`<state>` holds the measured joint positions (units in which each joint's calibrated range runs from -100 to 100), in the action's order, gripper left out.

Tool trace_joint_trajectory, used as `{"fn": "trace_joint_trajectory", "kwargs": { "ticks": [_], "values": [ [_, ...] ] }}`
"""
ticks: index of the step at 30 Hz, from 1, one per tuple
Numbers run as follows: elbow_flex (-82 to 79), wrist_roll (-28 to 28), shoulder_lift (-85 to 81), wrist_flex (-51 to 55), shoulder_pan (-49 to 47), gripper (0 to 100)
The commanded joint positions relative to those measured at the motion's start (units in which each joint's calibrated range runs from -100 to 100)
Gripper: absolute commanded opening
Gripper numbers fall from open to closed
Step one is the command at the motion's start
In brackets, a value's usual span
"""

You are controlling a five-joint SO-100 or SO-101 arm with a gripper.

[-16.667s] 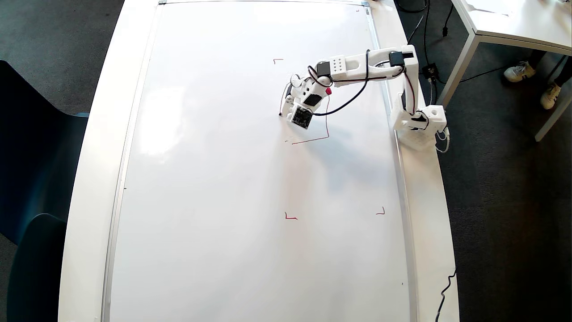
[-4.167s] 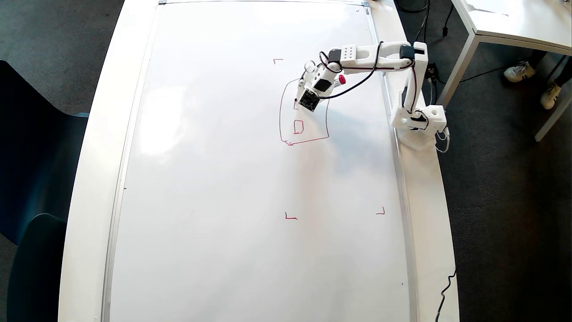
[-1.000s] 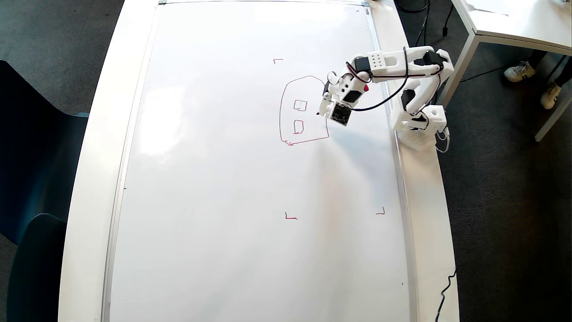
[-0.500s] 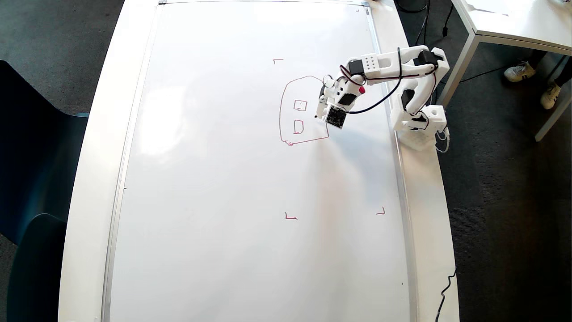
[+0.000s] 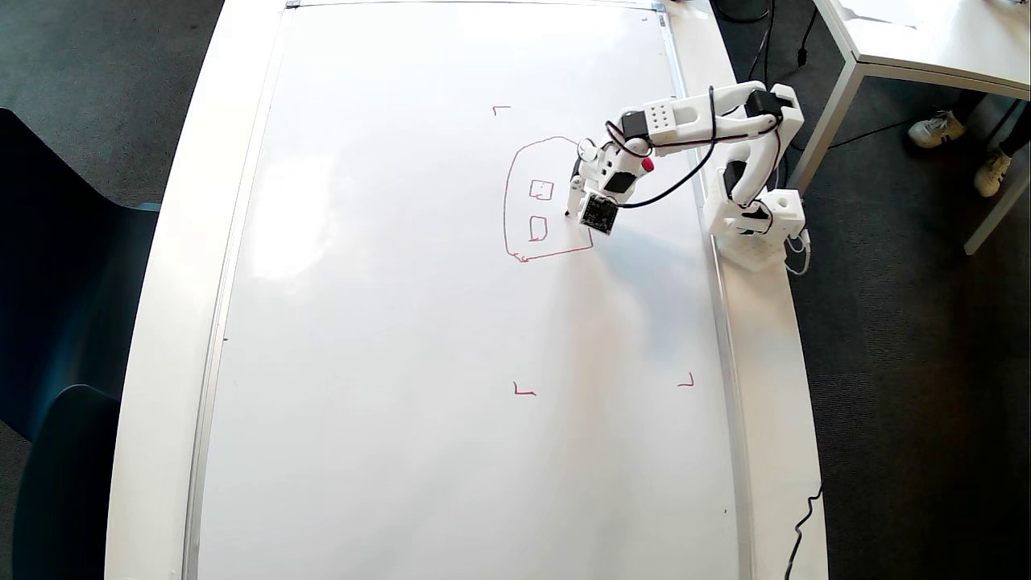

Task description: Draw on a whiteboard a robot head using a pen attached to the gripper

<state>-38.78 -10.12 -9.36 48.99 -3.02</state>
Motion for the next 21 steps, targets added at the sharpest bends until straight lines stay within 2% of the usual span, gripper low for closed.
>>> {"fn": "trace_joint_trajectory", "kwargs": {
  "ticks": [1, 7, 21],
  "values": [
    [1.79, -0.23, -0.16, -1.72, 0.25, 1],
    [-1.66, 0.15, -0.16, -4.94, 0.33, 1],
    [-1.93, 0.15, -0.33, -4.68, 0.4, 1]
  ]
}}
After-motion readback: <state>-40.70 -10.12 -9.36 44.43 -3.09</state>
